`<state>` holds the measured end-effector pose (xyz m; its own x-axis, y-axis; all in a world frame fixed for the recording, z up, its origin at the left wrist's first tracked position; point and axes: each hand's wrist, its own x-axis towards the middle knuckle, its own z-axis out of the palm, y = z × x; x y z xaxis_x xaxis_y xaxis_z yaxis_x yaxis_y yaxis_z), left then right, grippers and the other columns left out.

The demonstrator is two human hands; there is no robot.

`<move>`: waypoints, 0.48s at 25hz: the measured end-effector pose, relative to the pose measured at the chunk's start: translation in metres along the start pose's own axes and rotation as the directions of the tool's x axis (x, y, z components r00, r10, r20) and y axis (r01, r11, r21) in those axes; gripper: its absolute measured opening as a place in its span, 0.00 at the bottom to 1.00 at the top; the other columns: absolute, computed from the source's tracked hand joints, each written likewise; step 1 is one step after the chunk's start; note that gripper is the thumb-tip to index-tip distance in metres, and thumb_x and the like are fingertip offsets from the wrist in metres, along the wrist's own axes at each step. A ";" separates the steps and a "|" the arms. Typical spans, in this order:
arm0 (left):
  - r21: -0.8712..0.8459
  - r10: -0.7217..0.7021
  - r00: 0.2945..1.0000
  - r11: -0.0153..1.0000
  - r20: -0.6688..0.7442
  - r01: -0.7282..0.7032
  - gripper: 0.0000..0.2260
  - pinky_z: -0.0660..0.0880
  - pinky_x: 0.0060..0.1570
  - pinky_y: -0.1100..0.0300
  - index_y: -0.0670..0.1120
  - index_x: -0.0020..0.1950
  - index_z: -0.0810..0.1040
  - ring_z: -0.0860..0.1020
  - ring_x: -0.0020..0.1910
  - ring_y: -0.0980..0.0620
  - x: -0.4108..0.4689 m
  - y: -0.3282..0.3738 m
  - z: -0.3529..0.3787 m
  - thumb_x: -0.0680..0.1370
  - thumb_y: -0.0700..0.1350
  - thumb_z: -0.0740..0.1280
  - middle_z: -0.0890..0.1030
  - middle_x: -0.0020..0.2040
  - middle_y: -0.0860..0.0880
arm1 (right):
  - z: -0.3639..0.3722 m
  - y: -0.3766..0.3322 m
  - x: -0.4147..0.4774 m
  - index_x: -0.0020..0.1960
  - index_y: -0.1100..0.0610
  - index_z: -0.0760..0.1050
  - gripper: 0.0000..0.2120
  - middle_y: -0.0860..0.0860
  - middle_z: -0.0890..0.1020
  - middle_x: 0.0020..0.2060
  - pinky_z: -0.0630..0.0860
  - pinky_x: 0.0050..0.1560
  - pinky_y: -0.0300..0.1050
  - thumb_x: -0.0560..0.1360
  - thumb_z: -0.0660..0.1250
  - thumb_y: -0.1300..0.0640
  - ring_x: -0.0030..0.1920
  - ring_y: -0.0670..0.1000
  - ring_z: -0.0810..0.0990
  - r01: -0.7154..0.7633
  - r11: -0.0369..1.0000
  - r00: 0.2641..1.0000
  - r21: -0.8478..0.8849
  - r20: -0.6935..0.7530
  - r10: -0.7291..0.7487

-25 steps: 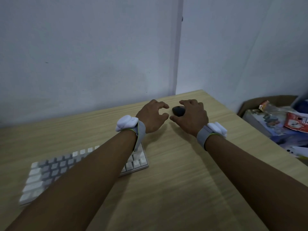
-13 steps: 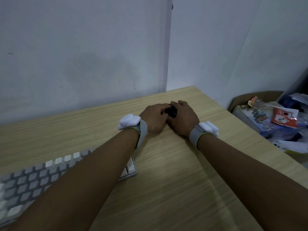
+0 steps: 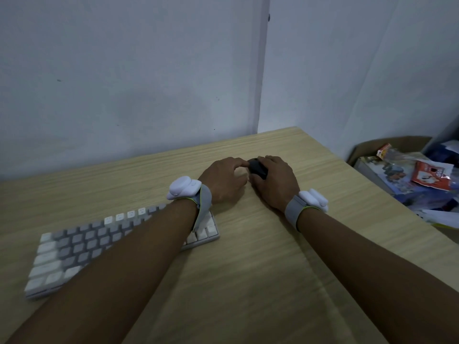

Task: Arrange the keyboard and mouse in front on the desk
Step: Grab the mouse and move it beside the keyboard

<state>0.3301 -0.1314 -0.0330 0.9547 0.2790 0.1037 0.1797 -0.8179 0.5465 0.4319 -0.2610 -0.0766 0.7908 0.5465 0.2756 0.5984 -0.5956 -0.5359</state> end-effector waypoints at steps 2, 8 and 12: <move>0.021 0.006 0.998 1.000 -0.055 -0.004 0.18 0.66 0.61 0.59 0.51 0.68 0.73 0.71 0.67 0.49 -0.024 -0.002 -0.009 0.77 0.47 0.64 0.74 0.69 0.51 | -0.002 -0.013 -0.017 0.71 0.58 0.70 0.28 0.59 0.73 0.69 0.68 0.66 0.51 0.75 0.69 0.49 0.67 0.62 0.72 0.012 1.000 1.000 0.001 0.007 -0.012; 0.096 0.005 0.989 0.995 -0.147 0.009 0.19 0.68 0.64 0.55 0.51 0.67 0.74 0.72 0.66 0.50 -0.085 -0.011 -0.026 0.76 0.49 0.65 0.74 0.67 0.52 | -0.003 -0.040 -0.058 0.71 0.58 0.70 0.28 0.59 0.73 0.70 0.67 0.67 0.51 0.75 0.70 0.50 0.68 0.61 0.71 0.033 0.999 0.999 0.029 0.020 -0.034; 0.177 -0.010 0.983 0.983 -0.185 0.043 0.21 0.65 0.66 0.56 0.48 0.68 0.73 0.70 0.68 0.47 -0.128 -0.030 -0.031 0.75 0.48 0.67 0.73 0.70 0.48 | -0.001 -0.049 -0.080 0.71 0.57 0.71 0.27 0.58 0.73 0.69 0.68 0.66 0.50 0.74 0.70 0.50 0.67 0.61 0.72 0.040 0.998 0.999 0.041 0.029 -0.041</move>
<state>0.1947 -0.1268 -0.0365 0.8926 0.3751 0.2501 0.2596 -0.8812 0.3951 0.3396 -0.2760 -0.0717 0.7617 0.5872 0.2738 0.6234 -0.5491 -0.5566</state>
